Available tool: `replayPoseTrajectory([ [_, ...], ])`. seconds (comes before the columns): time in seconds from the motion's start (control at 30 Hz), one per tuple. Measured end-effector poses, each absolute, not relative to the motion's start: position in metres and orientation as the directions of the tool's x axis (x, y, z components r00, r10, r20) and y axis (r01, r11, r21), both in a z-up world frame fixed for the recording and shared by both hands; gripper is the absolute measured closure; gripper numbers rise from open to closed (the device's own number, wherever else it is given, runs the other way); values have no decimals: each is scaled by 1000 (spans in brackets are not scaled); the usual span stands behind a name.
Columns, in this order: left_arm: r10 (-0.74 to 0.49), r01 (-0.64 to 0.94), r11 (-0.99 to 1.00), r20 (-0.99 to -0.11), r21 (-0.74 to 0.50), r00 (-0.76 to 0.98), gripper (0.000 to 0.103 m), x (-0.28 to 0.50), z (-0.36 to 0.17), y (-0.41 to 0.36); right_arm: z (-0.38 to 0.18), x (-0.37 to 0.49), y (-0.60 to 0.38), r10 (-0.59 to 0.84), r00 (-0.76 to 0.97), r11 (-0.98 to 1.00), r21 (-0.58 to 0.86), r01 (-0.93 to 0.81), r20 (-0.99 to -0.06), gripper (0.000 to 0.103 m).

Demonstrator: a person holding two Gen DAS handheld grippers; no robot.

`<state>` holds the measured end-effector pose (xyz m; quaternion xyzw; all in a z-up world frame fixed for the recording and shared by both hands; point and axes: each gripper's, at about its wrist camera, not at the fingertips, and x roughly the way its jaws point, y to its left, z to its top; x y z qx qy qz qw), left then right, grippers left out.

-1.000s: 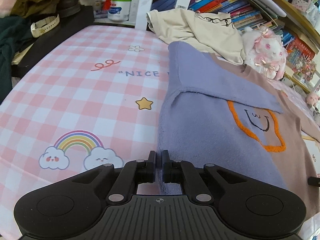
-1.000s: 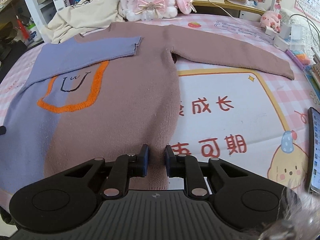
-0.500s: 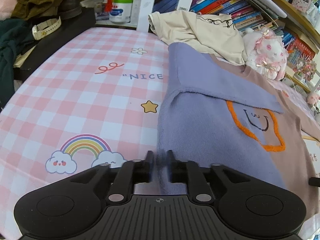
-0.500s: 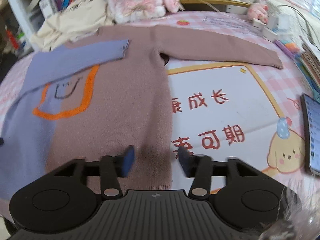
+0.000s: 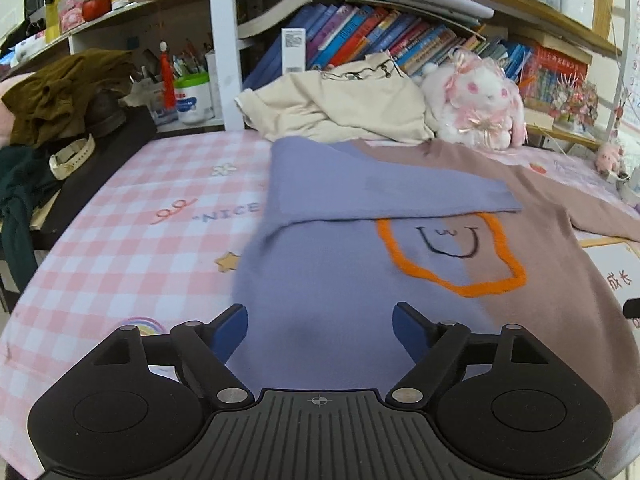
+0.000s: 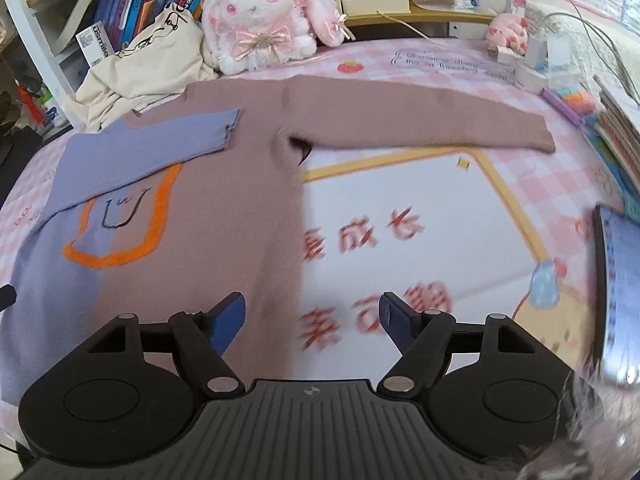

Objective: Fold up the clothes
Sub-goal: 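Move the right tool to the mauve sleeve cuff and grasp it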

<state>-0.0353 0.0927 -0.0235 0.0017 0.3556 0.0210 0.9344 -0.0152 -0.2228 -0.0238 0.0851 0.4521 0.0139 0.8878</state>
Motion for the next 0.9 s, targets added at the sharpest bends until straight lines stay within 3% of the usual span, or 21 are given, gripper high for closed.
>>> replayPoseTrajectory([
  [0.23, 81, -145, 989, -683, -38, 726, 20, -26, -21, 32, -23, 16, -283, 159, 582, 983, 185, -16, -797, 28],
  [0.5, 218, -284, 959, -688, 19, 692, 20, -50, -19, -35, -25, 41, -327, 267, 549, 964, 227, -141, -792, 28],
  [0.9, 227, -175, 974, -655, 146, 720, 19, -53, -4, -103, -32, 56, -366, 331, 524, 942, 306, -137, -785, 27],
])
